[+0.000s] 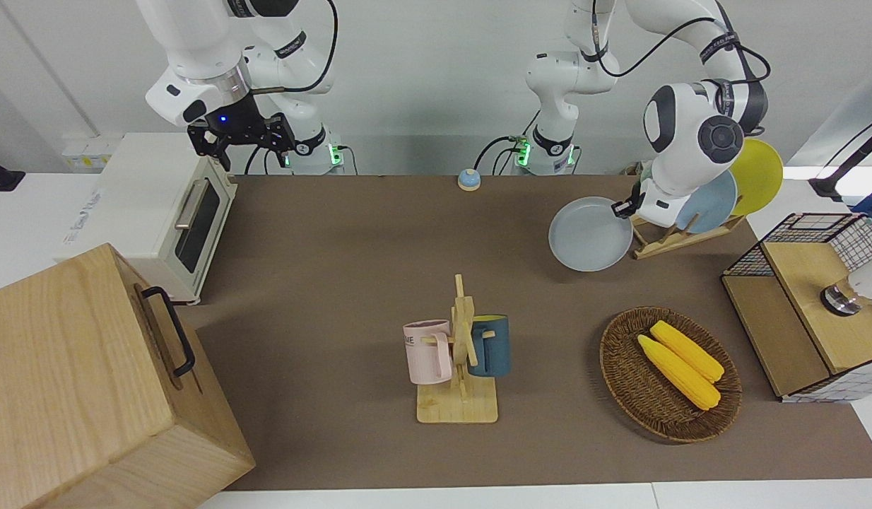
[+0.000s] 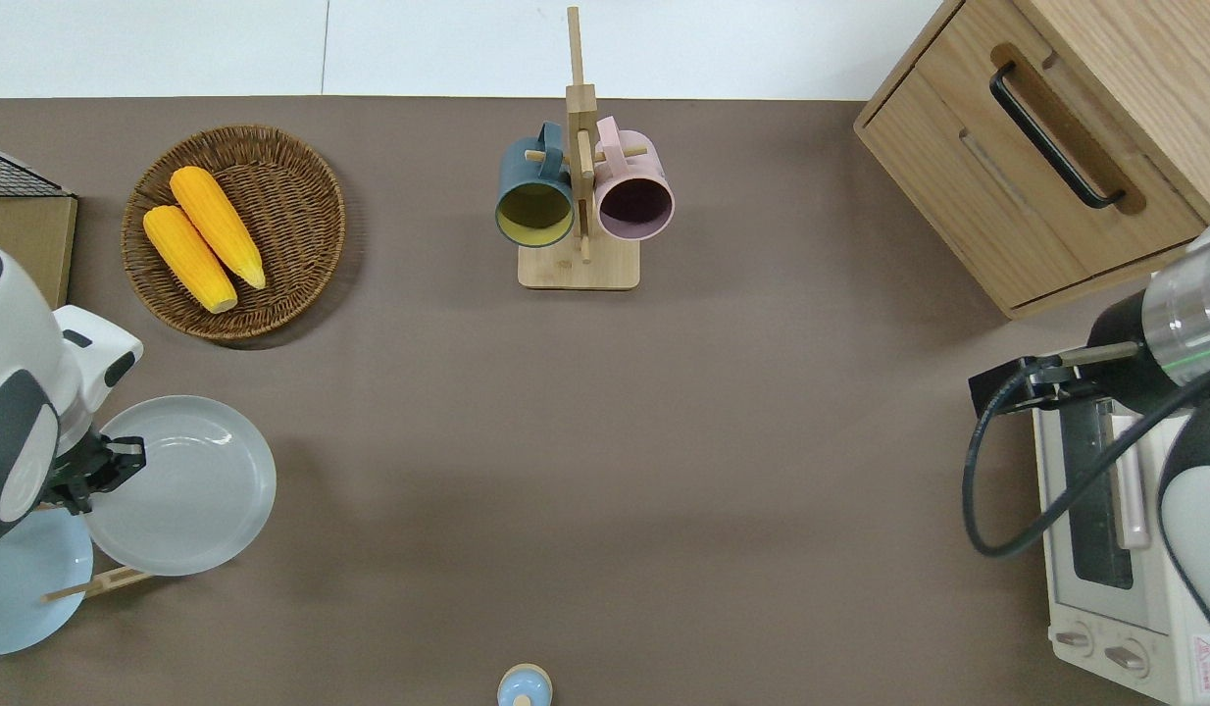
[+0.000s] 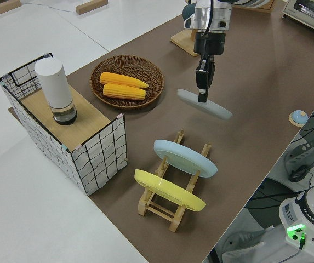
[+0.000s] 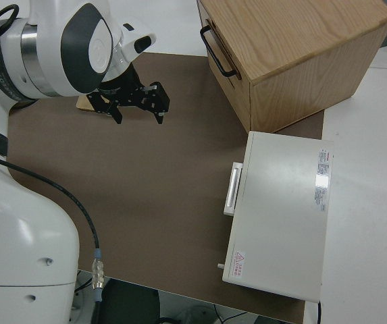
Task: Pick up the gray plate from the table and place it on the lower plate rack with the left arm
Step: 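Lift the gray plate and carry it toward the wooden plate rack, then lower the gray plate upright into the rack's lower slot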
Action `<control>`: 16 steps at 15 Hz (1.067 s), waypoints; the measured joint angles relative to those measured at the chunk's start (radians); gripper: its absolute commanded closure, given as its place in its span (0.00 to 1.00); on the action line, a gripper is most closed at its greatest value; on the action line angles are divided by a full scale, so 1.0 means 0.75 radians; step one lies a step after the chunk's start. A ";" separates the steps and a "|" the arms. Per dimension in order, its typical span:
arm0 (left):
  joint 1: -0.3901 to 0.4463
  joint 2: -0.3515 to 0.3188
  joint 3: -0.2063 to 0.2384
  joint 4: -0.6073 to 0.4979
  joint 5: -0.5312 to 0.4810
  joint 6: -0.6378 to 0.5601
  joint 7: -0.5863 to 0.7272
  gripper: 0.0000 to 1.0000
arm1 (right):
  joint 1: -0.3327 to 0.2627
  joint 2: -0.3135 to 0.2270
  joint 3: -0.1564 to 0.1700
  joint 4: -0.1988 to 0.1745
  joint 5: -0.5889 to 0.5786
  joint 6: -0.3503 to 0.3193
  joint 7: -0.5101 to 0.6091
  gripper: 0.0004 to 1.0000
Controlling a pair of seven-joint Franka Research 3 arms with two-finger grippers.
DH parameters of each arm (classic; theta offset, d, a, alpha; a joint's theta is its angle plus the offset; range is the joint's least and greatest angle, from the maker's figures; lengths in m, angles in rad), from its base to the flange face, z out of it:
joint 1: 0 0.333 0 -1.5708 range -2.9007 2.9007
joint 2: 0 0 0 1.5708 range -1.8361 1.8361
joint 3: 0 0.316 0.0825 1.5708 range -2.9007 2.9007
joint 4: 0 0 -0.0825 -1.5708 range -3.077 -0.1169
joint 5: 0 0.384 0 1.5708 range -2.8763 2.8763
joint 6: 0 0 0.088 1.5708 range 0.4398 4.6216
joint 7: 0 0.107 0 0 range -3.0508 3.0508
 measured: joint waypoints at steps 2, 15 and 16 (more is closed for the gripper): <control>-0.001 -0.001 -0.028 0.000 0.129 -0.064 -0.003 1.00 | 0.000 0.000 0.000 0.000 0.000 0.000 0.000 0.02; -0.003 0.181 -0.049 -0.010 0.362 -0.202 -0.074 1.00 | 0.000 0.000 0.000 0.000 0.000 0.000 0.000 0.02; -0.003 0.193 -0.050 -0.010 0.362 -0.202 -0.077 1.00 | 0.000 0.000 0.000 0.000 0.000 0.000 0.000 0.02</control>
